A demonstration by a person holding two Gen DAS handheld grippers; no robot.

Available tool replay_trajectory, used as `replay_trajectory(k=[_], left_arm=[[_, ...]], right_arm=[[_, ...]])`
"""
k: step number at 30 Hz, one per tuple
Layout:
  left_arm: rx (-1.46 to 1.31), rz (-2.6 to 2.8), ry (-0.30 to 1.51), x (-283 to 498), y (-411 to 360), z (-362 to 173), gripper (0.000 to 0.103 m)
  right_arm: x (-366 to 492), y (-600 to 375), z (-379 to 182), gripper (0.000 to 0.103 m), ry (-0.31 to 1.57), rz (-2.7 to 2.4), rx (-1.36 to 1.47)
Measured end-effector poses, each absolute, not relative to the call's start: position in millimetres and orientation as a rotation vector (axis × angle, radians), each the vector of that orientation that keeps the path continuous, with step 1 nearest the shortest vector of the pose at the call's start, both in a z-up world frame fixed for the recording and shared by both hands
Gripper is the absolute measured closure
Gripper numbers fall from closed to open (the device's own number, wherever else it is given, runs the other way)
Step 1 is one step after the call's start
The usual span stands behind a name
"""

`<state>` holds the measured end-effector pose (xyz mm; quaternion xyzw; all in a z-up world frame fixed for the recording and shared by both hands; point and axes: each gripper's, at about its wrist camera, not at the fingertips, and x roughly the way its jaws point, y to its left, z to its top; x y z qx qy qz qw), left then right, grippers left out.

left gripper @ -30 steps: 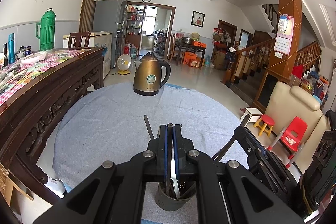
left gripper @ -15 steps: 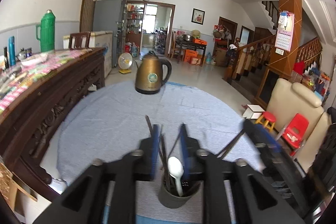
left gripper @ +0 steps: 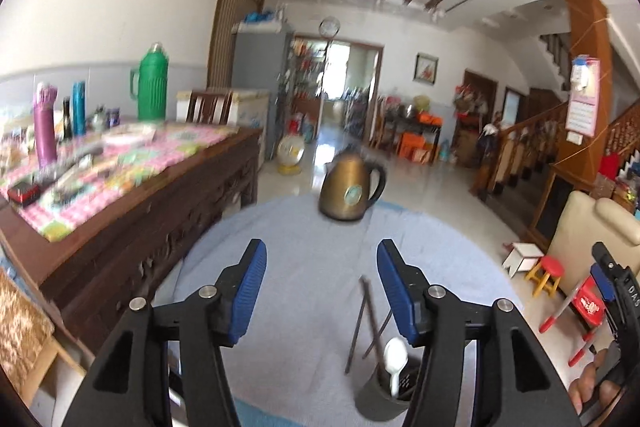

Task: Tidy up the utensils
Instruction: 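Open both tools and lift them away from the cup, then move both open tools over the cloth toward the remaining loose chopsticks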

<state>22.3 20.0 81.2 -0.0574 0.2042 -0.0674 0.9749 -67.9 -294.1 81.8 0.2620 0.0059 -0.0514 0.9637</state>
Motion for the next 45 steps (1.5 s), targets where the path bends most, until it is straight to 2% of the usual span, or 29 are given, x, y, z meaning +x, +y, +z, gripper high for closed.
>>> replay_trajectory(k=[13, 29, 45], left_arm=[[-0.069, -0.007, 0.55, 51, 31, 26, 0.045], [-0.045, 0.035, 0.531, 46, 37, 28, 0.044], [-0.054, 0.072, 0.579, 63, 49, 7, 0.044]], right_arm=[[-34, -326, 43, 0.05, 0.193, -0.148, 0.602], [-27, -320, 29, 0.05, 0.28, -0.122, 0.61], [-11, -311, 17, 0.049, 0.335, -0.126, 0.605]])
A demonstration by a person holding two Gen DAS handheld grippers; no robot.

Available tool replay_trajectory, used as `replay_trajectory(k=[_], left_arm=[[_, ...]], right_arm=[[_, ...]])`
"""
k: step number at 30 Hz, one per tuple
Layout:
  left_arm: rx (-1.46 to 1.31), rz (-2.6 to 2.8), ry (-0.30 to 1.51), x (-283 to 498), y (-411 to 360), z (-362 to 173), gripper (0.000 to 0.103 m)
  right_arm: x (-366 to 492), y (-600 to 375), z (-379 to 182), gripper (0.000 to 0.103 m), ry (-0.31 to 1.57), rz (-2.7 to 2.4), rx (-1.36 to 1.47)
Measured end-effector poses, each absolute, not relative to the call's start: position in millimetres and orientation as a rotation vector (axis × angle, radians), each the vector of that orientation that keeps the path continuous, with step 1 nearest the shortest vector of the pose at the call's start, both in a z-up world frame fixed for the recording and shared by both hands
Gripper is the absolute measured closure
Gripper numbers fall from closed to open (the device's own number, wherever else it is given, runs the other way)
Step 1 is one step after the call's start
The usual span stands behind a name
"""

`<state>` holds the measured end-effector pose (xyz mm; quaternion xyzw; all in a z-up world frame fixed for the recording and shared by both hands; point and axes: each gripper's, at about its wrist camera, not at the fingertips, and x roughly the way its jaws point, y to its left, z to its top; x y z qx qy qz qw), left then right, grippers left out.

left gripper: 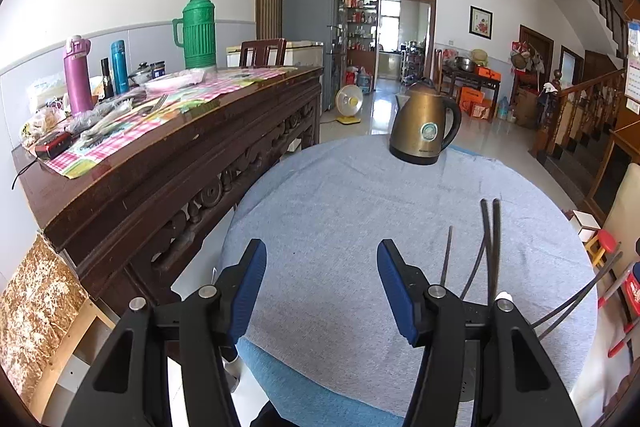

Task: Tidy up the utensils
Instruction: 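Move both open tools over the cloth toward the remaining loose chopsticks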

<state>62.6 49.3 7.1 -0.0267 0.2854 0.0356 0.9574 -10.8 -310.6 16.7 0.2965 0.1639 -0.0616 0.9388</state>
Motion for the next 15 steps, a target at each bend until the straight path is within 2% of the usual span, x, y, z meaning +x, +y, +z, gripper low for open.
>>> replay_trajectory(k=[15], left_arm=[[-0.052, 0.089, 0.616, 77, 55, -9, 0.044]], right_arm=[[4, -306, -1, 0.049, 0.389, -0.126, 0.606]])
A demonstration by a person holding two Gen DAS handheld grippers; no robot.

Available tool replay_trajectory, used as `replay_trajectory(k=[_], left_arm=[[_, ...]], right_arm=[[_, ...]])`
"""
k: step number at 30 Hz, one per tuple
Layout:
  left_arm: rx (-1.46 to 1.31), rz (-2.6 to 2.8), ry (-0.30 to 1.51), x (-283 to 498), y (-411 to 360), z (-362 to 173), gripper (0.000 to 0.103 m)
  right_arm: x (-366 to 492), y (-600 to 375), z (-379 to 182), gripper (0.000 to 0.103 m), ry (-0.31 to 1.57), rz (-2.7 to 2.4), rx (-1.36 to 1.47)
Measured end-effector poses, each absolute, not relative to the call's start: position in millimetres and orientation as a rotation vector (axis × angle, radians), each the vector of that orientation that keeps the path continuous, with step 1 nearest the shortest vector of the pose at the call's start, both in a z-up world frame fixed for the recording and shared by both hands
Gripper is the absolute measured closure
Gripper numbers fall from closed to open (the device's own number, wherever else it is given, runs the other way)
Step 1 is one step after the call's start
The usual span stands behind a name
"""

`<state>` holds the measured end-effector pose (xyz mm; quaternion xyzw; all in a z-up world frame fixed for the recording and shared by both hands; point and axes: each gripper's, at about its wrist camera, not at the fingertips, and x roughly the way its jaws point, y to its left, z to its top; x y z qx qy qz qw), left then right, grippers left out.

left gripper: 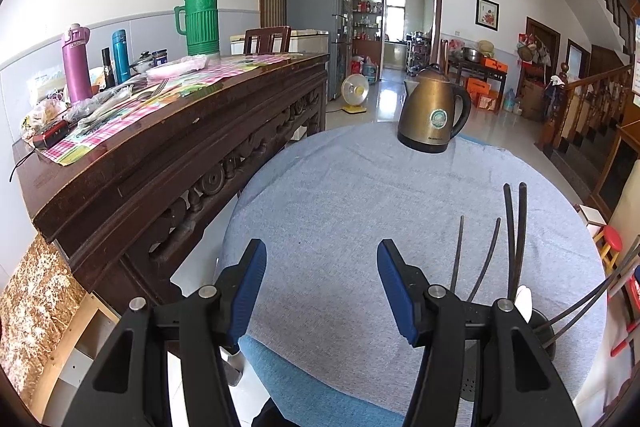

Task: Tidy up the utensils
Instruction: 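Move both open tools over the cloth toward the remaining loose chopsticks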

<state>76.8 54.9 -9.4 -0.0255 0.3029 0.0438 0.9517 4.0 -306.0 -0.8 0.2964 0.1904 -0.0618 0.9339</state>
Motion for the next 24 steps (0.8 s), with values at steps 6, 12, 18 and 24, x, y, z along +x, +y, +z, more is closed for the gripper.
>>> replay_trajectory(k=[6, 12, 18, 24], left_arm=[[-0.053, 0.099, 0.632, 80, 57, -14, 0.044], [-0.054, 0.107, 0.643, 82, 57, -17, 0.045], [-0.051, 0.111, 0.65, 83, 58, -20, 0.045], [-0.047, 0.116, 0.661, 86, 58, -24, 0.044]], right_arm=[[7, -304, -6, 0.05, 0.409, -0.119, 0.607], [9, -303, -8, 0.049, 0.421, -0.113, 0.609], [12, -305, -11, 0.049, 0.428, -0.111, 0.615], [16, -306, -15, 0.049, 0.442, -0.107, 0.624]])
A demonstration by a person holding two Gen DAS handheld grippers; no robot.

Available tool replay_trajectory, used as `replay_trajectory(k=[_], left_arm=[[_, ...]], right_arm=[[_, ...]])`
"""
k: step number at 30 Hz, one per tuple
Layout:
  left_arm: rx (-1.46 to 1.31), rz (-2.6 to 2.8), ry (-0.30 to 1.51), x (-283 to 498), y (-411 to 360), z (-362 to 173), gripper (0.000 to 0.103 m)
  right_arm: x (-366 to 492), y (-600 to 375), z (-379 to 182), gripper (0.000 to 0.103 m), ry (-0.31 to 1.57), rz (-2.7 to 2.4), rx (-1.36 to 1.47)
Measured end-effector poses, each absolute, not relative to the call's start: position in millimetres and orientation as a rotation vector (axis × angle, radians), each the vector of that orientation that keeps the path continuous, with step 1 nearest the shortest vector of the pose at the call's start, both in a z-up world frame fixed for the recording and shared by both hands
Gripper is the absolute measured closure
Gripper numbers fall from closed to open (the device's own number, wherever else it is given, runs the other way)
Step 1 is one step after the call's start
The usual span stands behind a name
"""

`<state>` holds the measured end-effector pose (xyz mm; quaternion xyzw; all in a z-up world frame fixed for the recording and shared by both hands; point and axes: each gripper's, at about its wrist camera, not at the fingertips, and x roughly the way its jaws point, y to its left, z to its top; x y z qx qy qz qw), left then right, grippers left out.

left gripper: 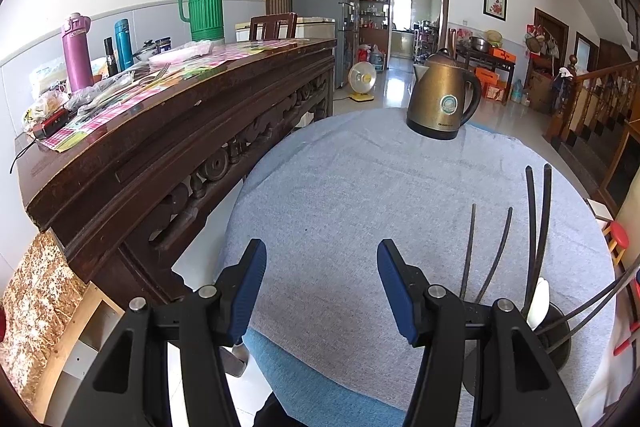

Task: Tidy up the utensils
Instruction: 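Move both open tools over the cloth toward the remaining loose chopsticks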

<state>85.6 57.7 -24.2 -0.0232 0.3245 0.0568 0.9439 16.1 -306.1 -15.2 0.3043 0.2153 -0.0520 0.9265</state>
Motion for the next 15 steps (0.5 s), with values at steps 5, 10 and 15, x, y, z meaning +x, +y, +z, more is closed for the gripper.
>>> replay_trajectory(k=[5, 10, 15], left_arm=[[-0.044, 0.12, 0.669, 89, 57, -27, 0.044], [-0.038, 0.123, 0.68, 94, 57, -31, 0.044], [-0.032, 0.125, 0.694, 99, 55, -37, 0.044]], right_arm=[[20, -305, -20, 0.05, 0.454, -0.101, 0.626], [25, -305, -26, 0.049, 0.468, -0.103, 0.631], [31, -307, -32, 0.049, 0.488, -0.104, 0.637]])
